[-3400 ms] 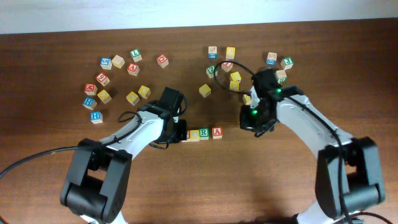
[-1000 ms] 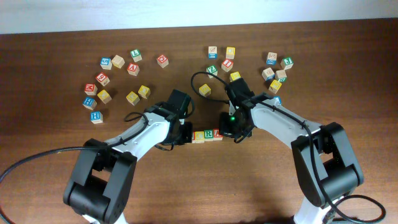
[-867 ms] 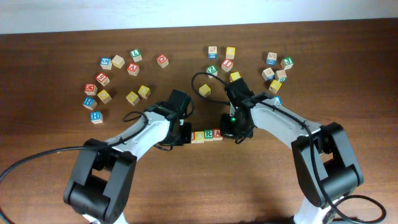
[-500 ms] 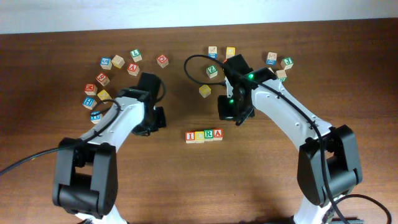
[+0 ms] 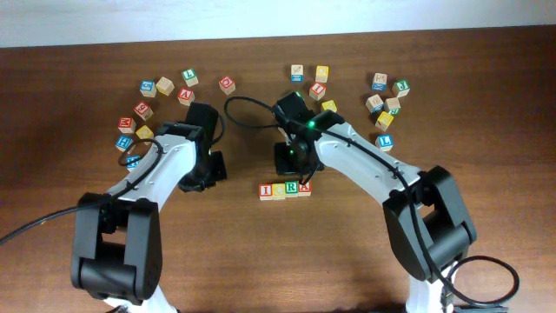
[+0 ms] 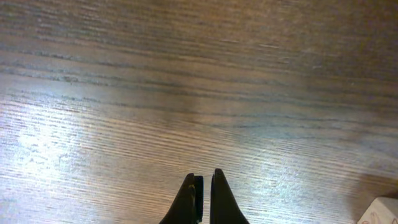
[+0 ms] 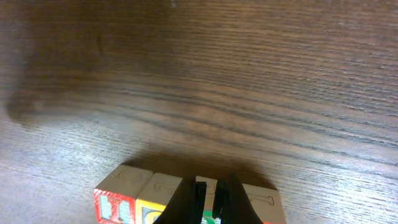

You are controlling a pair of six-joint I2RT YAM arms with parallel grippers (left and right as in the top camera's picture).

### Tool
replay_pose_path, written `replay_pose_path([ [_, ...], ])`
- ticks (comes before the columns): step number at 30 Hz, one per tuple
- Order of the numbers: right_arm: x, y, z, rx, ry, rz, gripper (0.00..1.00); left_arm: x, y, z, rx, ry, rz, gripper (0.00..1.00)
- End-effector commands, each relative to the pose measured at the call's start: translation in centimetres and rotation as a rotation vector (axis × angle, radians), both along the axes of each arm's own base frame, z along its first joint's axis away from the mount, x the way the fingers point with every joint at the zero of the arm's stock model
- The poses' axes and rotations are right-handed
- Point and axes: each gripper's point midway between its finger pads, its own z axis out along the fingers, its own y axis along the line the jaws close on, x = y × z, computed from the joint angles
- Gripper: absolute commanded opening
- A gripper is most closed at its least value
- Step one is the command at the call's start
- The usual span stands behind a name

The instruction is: Spell out ICRA

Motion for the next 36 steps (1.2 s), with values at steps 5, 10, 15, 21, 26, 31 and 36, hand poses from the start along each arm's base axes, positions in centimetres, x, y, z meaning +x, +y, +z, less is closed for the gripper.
replay_pose_path([
  [5, -0.4, -0.1, -2.4, -0.027, 0.053, -0.012, 0.04, 0.0, 1.9, 0.1, 0.035, 0.014, 0.097, 0.00],
  [10, -0.8, 0.5, -2.3, -0.011, 0.061, 0.002, 0.04, 0.0, 1.9, 0.1, 0.035, 0.014, 0.098, 0.00],
  [15, -1.0, 0.8, -2.4, -0.040, 0.043, 0.017, 0.04, 0.0, 1.9, 0.1, 0.035, 0.017, 0.097, 0.00],
  [21, -1.3, 0.7, -2.5, -0.043, 0.055, 0.018, 0.04, -0.1, 1.9, 0.1, 0.035, 0.019, 0.097, 0.00],
  [26, -1.5, 0.6, -2.5, -0.048, 0.065, 0.017, 0.04, -0.1, 1.9, 0.1, 0.035, 0.019, 0.097, 0.00],
  [31, -1.7, 0.6, -2.5, -0.046, 0.074, 0.001, 0.04, -0.1, 1.9, 0.1, 0.036, 0.018, 0.097, 0.00],
  [36, -1.9, 0.8, -2.5, -0.032, 0.087, 0.004, 0.04, -0.1, 1.9, 0.1, 0.035, 0.017, 0.097, 0.00],
])
